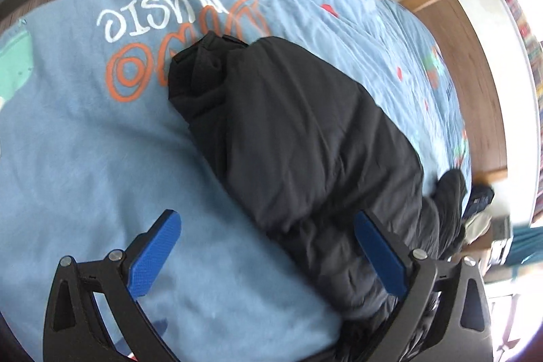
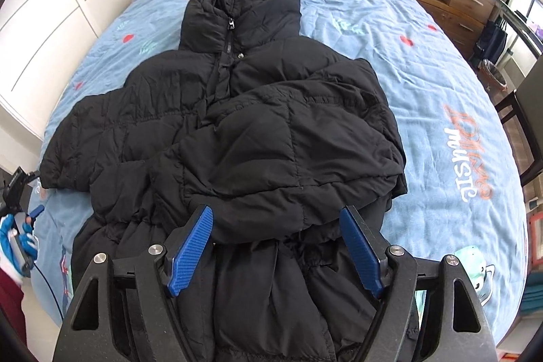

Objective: Fold large clothes
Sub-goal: 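Grasp the other sleeve cuff with the left gripper and fold it across the body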

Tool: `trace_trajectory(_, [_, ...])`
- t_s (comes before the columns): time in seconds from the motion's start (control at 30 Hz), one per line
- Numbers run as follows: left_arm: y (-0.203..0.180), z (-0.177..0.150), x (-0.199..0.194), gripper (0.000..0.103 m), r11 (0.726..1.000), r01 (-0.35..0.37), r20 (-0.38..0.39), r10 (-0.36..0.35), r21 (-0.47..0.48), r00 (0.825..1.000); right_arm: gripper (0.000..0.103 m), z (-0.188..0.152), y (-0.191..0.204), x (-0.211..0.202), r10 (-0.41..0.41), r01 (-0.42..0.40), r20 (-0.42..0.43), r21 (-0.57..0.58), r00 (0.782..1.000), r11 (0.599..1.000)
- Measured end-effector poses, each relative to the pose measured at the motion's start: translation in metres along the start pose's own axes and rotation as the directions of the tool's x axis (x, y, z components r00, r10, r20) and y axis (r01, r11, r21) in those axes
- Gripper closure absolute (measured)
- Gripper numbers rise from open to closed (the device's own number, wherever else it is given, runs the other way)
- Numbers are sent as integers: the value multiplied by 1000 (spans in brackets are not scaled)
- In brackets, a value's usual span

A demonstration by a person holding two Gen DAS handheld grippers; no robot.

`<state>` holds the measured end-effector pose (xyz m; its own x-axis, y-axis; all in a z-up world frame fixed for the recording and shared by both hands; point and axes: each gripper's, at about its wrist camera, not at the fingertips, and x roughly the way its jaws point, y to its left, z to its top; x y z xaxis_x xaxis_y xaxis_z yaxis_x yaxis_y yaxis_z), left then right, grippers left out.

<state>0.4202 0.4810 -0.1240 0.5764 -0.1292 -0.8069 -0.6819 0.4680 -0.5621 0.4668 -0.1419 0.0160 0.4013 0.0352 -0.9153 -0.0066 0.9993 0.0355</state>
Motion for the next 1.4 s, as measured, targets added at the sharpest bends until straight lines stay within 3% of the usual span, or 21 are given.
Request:
trace_trajectory(0.27, [19,35,40,4,982,81,-12,-84,-170,996,27,-1,-8,-4,-65,65,-18,24,998,998])
trace_trajectory(0.37, [21,41,46,26,974,107,-19,-113,-199,993,26,-1,-8,-7,-80,80,-20,32,997,996])
trace_trajectory(0.43, [20,44,46,33,970,127,-19,-134,-208,991,26,-1,-6,-9,-86,86,-18,26,996,996])
trace_trajectory(0.6, [13,49,36,80,956,176,-5,-182,-234,983,26,0,5,-17,-80,80,-10,10,997,997])
trace_trajectory(0.67, [6,49,27,86,959,189,3,-193,-213,981,27,0,7,-20,-69,69,-3,11,998,998])
trace_trajectory(0.87, [-25,48,-17,89,960,250,29,-248,-125,968,27,-1,12,-33,-62,62,21,-9,998,998])
trace_trajectory(1.07, [-49,37,-60,90,961,266,42,-264,-75,964,26,1,1,-63,-33,32,68,17,997,999])
trace_trajectory(1.4, [-115,-23,-130,90,968,240,44,-244,78,969,26,12,-46,-140,-37,30,204,36,978,999])
